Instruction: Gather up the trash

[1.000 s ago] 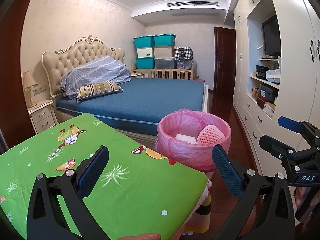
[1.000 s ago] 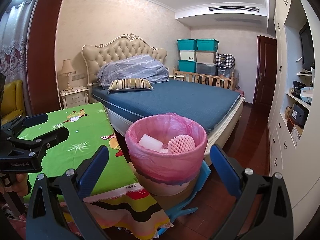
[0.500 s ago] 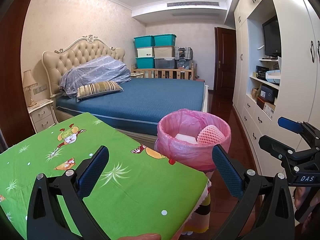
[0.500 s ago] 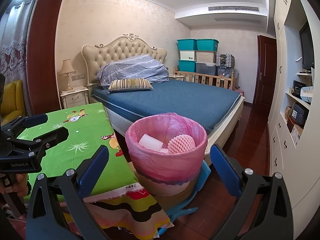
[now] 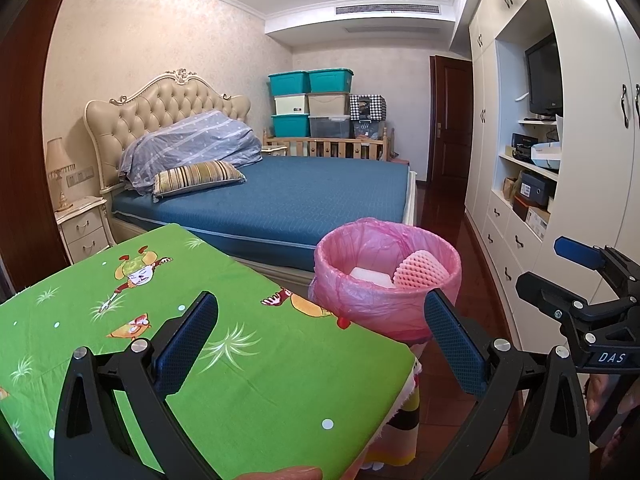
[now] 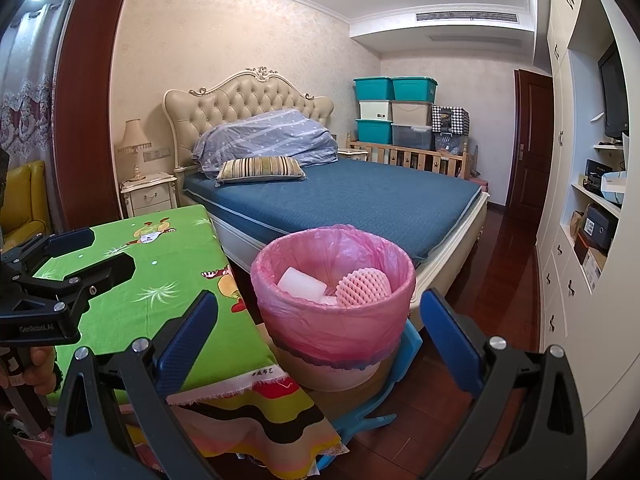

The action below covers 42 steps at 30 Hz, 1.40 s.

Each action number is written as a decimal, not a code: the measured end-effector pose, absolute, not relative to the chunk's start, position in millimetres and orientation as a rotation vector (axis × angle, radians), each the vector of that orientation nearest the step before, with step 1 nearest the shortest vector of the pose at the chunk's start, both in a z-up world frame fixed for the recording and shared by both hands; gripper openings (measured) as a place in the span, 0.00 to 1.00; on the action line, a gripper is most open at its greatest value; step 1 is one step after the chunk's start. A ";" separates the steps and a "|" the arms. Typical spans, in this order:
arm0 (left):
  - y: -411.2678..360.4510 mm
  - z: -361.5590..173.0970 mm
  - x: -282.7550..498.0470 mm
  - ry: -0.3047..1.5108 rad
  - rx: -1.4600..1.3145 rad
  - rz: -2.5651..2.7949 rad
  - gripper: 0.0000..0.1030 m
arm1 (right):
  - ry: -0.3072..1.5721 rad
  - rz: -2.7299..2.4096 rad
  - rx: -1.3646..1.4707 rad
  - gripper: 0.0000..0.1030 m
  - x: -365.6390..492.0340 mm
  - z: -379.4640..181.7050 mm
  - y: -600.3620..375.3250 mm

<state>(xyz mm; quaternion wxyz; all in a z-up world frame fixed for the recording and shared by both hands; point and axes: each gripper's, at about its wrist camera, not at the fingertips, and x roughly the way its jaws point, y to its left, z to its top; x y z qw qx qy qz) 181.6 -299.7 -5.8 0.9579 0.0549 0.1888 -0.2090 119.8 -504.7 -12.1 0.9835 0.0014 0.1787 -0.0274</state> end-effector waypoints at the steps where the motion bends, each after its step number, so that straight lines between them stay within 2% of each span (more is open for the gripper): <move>1: -300.2 -5.9 181.6 0.383 0.112 -0.424 0.94 | 0.359 -0.056 0.002 0.95 119.9 -11.9 -504.5; 42: -307.5 -12.7 179.7 0.369 0.118 -0.431 0.94 | 0.363 -0.053 0.007 0.95 120.5 -13.9 -497.8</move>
